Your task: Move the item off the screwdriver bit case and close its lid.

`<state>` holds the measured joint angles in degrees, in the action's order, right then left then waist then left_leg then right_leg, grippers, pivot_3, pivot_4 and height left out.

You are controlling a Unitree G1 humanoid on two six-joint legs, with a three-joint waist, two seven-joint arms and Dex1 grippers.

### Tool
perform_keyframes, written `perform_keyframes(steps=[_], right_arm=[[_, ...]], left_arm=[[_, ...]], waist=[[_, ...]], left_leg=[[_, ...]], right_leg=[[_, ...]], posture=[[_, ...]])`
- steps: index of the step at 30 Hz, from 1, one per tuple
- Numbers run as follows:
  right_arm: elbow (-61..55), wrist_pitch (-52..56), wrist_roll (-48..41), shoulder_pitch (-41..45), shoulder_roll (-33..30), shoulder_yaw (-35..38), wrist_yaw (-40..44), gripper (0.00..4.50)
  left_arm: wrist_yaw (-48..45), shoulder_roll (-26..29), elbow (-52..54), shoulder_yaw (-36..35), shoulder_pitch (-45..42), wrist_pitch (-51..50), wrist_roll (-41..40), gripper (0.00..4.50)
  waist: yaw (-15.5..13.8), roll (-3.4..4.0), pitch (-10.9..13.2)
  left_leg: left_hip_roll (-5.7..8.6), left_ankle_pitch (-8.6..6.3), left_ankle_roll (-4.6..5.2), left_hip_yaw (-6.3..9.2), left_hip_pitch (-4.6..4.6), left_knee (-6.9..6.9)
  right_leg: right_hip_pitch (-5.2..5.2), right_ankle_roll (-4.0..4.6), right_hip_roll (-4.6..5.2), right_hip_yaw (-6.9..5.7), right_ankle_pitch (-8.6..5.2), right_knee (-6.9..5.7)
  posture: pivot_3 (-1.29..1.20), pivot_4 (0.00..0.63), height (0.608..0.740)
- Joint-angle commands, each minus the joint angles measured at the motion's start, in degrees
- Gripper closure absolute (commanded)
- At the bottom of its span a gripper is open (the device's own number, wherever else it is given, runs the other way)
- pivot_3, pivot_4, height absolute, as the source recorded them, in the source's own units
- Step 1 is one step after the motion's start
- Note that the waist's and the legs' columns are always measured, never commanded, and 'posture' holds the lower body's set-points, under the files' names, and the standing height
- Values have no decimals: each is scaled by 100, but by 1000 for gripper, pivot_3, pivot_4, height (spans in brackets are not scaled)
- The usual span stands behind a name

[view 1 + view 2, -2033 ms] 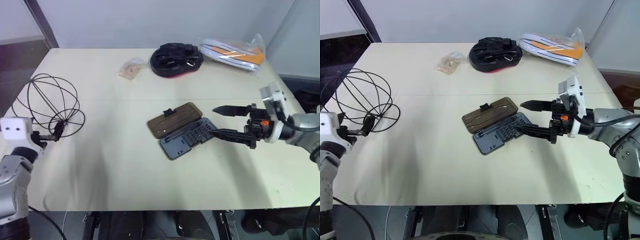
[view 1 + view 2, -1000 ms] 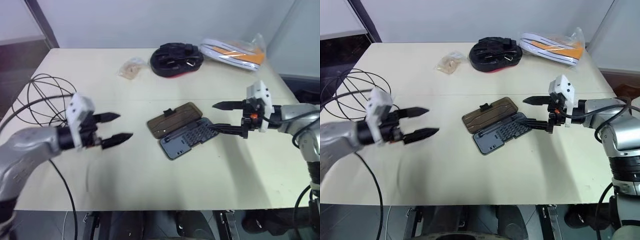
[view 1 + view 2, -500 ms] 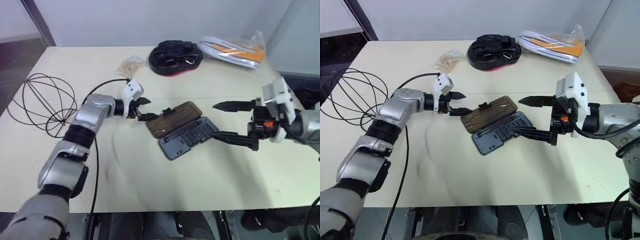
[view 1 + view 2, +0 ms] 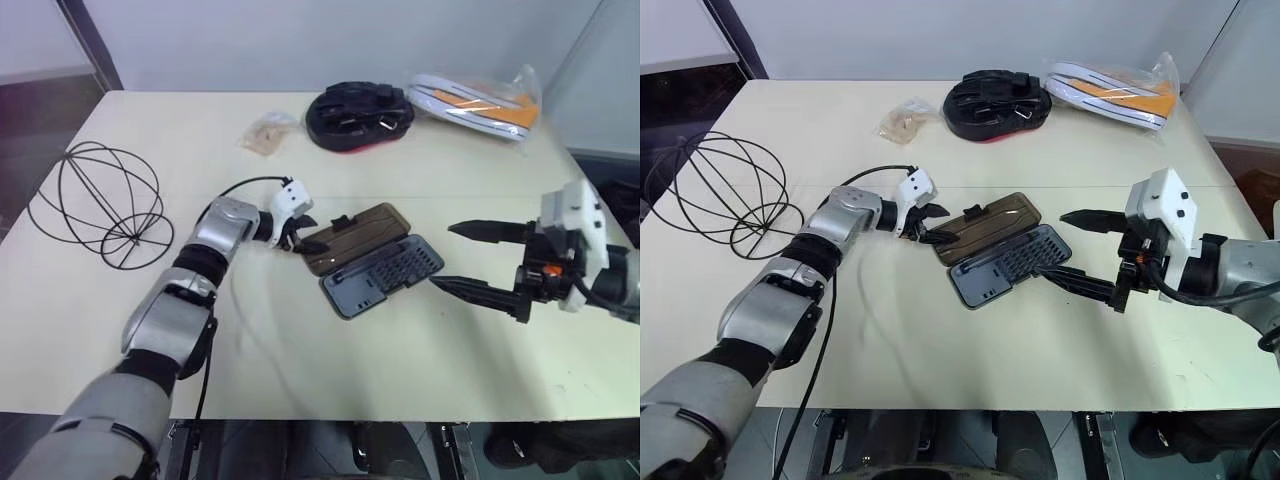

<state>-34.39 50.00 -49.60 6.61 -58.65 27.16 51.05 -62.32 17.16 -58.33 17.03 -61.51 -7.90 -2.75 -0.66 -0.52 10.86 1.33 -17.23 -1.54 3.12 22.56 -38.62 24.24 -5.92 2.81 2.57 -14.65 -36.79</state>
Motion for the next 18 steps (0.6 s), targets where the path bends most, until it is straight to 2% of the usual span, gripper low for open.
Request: perform_keyframes(steps=[1,4,5,12,18], right_arm=[[42,-209,123,-112,-83,225,83,0],[49,-227,91,-143,-57,263,68,0],[40,-230,92,-152,-56,265,57,0],[63,-297,264,-439,-142,343,149,0],[-11,-377,371,-976,-204,697,466,0]], left_arm=[[-85,-15,24,-145,-38,151,98,2775],[-62,-73,-36,-208,-19,163,143,4249],[-42,-89,-67,-235,-18,163,158,4448],[-151,-85,-103,-267,60,347,347,4448],[-771,154,-83,-126,53,1221,565,4448]], waist=[[-2,0,0],[-1,-1,0],[3,-2,1],[0,-2,1],[13,-2,1]], left_leg=[[0,-1,2,0,2,-11],[-2,-4,6,1,5,-43],[-3,-3,6,2,5,-48],[-3,-3,6,3,-2,-52],[-3,-3,6,2,-3,-52]], right_leg=[[0,0,0,1,0,-10],[-1,-1,0,1,-1,-33],[-2,-2,-1,1,0,-36],[-10,-2,-3,1,0,-41],[-10,-2,-6,2,0,-42]], posture=[[0,150,740],[0,150,740],[0,150,740],[0,150,740],[0,150,740]])
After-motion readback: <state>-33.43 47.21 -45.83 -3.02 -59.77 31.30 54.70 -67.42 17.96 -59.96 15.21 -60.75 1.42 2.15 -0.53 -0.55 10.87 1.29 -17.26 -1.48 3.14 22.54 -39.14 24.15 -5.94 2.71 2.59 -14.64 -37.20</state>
